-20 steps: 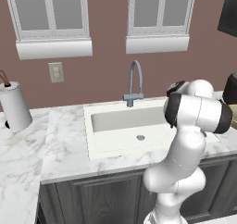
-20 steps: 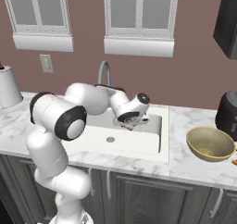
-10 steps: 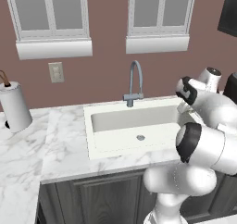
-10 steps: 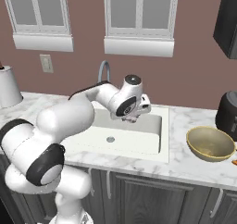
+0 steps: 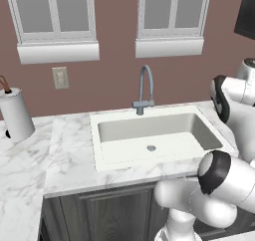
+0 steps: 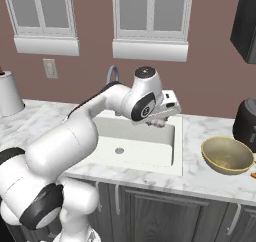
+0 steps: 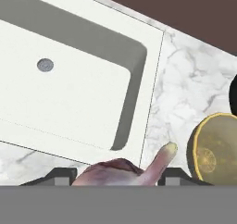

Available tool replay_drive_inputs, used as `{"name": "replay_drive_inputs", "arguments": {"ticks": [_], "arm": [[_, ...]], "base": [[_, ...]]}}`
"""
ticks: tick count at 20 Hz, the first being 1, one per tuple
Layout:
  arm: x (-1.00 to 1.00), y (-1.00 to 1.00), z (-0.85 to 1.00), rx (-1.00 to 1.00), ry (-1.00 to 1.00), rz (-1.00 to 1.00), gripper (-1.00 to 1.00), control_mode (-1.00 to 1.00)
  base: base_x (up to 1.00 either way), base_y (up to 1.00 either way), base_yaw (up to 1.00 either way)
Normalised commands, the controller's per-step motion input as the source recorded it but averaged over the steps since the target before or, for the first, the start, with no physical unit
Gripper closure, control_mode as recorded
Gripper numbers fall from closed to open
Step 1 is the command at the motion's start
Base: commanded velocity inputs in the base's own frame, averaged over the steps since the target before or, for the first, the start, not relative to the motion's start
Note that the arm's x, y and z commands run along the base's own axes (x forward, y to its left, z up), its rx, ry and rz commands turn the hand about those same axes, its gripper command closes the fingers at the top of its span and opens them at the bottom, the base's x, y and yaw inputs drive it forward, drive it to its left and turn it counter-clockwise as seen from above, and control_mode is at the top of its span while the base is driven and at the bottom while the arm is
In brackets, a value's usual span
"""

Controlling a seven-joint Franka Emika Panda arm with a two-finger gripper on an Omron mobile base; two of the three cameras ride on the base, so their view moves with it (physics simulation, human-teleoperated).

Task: Pick the garlic from the sink and place it in the bowl. Then pick the bowl and place it in the microwave. Then close the microwave door and press the start button.

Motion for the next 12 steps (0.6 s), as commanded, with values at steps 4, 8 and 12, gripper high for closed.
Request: {"name": "replay_drive_inputs", "arguments": {"ticks": [4,8,12], "arm": [[-0.37,-0.99,0.06,-0.14,0.08,-0.26,1.0,-1.0],[-0.09,-0.72,-0.17,-0.04,0.35,-0.17,1.0,-1.0],[-0.05,-0.55,-0.2,-0.01,0.28,-0.1,1.0,-1.0]], "base": [[0.0,0.0,0.0],[0.0,0.0,0.0],[0.0,0.0,0.0]]}}
